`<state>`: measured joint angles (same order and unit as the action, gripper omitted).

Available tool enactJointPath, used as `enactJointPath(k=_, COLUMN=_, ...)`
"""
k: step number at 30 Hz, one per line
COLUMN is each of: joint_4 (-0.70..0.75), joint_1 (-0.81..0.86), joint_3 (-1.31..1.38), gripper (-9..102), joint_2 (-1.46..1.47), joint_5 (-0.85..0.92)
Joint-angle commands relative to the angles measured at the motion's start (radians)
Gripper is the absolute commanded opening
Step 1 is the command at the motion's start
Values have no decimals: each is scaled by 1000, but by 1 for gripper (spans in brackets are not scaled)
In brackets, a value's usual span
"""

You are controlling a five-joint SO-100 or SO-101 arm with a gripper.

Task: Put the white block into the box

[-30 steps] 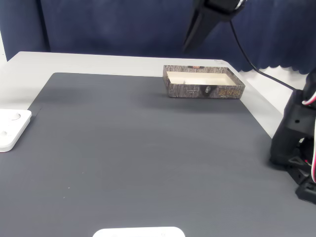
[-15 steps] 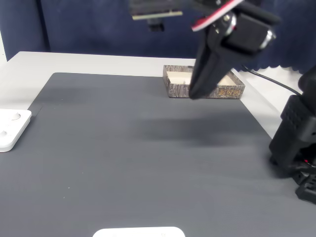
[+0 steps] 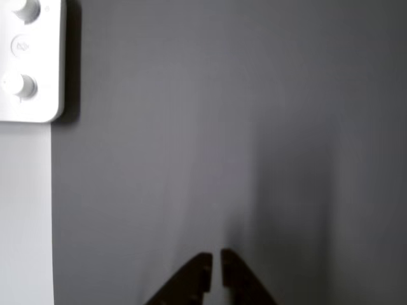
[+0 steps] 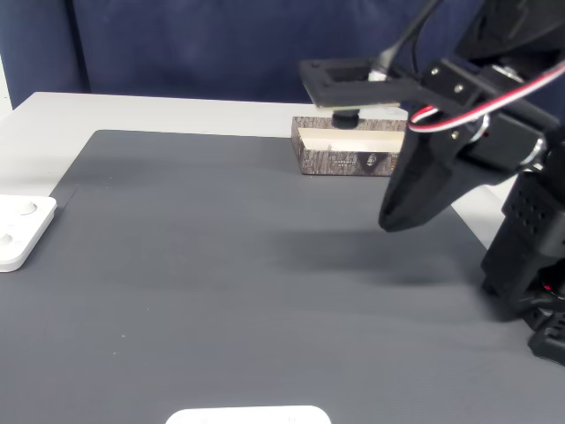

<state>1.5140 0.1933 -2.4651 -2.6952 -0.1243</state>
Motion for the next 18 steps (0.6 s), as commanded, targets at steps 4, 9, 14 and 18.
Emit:
enactJointPath(k=4, joint_4=-20, joint_1=-20, joint_3=-130, gripper=-2, joint_2=-229, joint_5=51)
enactJointPath(k=9, joint_4=-34, joint_1=-32, joint_3=-210, gripper=-2, joint_2=-339, joint_5=66)
enactJointPath(k=14, joint_4=-67, joint_1=-34, joint_3=-276, gripper=-2, joint_2=-456, joint_5=37)
enactJointPath(k=18, joint_4=-100, joint_1=-34, joint_3=-342, gripper=-2, joint_2=-532, joint_5=29)
